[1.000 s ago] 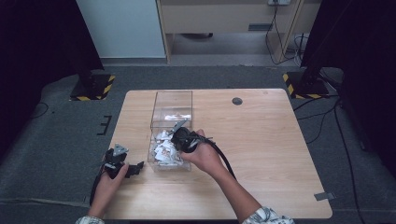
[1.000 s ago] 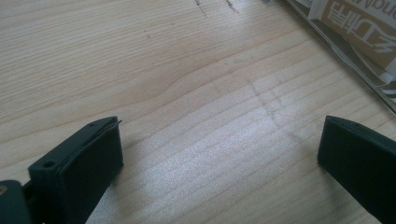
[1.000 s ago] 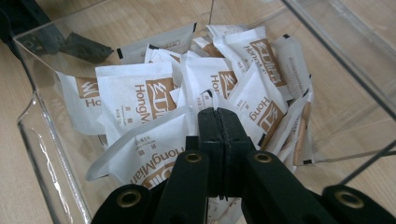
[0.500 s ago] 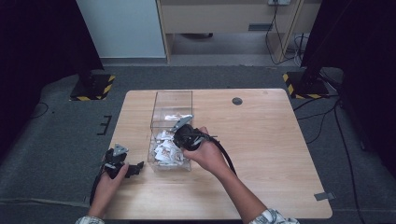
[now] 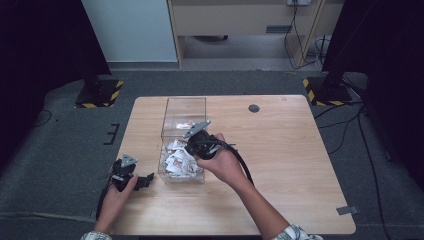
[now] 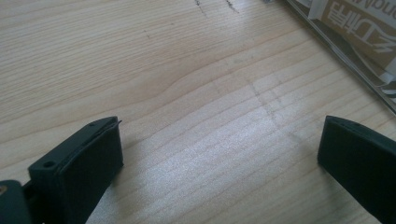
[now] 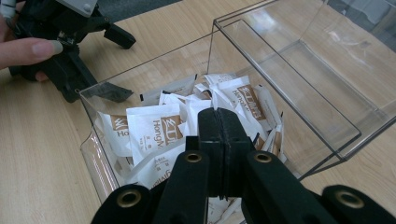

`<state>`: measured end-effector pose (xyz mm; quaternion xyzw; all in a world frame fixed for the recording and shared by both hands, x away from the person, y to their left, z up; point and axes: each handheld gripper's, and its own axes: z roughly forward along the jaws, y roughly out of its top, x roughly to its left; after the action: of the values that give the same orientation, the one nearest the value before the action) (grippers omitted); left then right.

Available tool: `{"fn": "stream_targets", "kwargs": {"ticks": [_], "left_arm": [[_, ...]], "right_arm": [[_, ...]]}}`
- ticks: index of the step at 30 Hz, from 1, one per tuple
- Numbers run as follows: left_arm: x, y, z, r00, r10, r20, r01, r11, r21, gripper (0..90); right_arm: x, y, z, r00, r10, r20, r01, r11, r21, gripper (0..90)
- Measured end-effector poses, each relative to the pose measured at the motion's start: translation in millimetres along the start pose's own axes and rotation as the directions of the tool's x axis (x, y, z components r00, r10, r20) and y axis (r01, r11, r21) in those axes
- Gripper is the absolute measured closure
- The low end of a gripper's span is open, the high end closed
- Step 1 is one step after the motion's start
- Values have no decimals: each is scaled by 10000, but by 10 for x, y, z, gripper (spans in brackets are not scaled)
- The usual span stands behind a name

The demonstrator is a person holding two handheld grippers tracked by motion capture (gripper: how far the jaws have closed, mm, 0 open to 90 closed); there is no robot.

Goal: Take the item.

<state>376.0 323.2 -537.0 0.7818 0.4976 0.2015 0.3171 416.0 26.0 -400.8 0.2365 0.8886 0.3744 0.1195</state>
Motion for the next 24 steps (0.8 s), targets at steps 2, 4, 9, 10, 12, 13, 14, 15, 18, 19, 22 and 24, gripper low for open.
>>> {"fn": "stream_targets", "kwargs": {"ticks": [2, 4, 9, 10, 12, 13, 14, 15, 18, 19, 22, 24], "left_arm": [[0, 0, 0, 10000, -1, -1, 1, 10000, 1, 0], [0, 0, 0, 10000, -1, -1, 1, 10000, -1, 0], [0, 0, 0, 10000, 0, 0, 0, 10000, 0, 0], [0, 0, 0, 10000, -2, 1, 2, 10000, -2, 0], [0, 0, 0, 10000, -2, 1, 2, 10000, -1, 0], [0, 0, 0, 10000, -1, -1, 1, 10000, -1, 0], [0, 0, 0, 10000, -3, 0, 3, 10000, -2, 0], [0, 0, 0, 10000, -3, 0, 3, 10000, -2, 0], [0, 0, 0, 10000, -3, 0, 3, 10000, -1, 0], [0, 0, 0, 10000, -1, 0, 1, 10000, 0, 0], [0, 0, 0, 10000, 1, 3, -1, 10000, 0, 0], [1, 1, 0, 10000, 6, 9, -6, 10000, 8, 0]], "right_arm": [[-2, 14, -29, 10000, 42, 11, -42, 10000, -68, 897], [-4, 18, -36, 10000, 36, 20, -36, 10000, -53, 897], [-25, 16, -45, 10000, 30, 57, -29, 10000, -67, 897], [-27, 17, -48, 10000, -10, 65, 11, 10000, -64, 896], [-27, 20, -51, 10000, 9, 62, -8, 10000, -71, 896], [-27, 20, -51, 10000, 9, 62, -8, 10000, -71, 896], [-29, 23, -54, 10000, 13, 72, -12, 10000, -87, 896], [-30, 24, -56, 10000, 18, 57, -18, 10000, -85, 896], [-29, 28, -59, 10000, -12, 76, 13, 10000, -99, 897], [-26, 36, -66, 10000, 33, 72, -32, 9999, -133, 896], [-30, 52, -88, 10000, 44, 79, -42, 9997, -223, 896], [-30, 62, -102, 10000, 58, 74, -56, 9996, -265, 896]]}}
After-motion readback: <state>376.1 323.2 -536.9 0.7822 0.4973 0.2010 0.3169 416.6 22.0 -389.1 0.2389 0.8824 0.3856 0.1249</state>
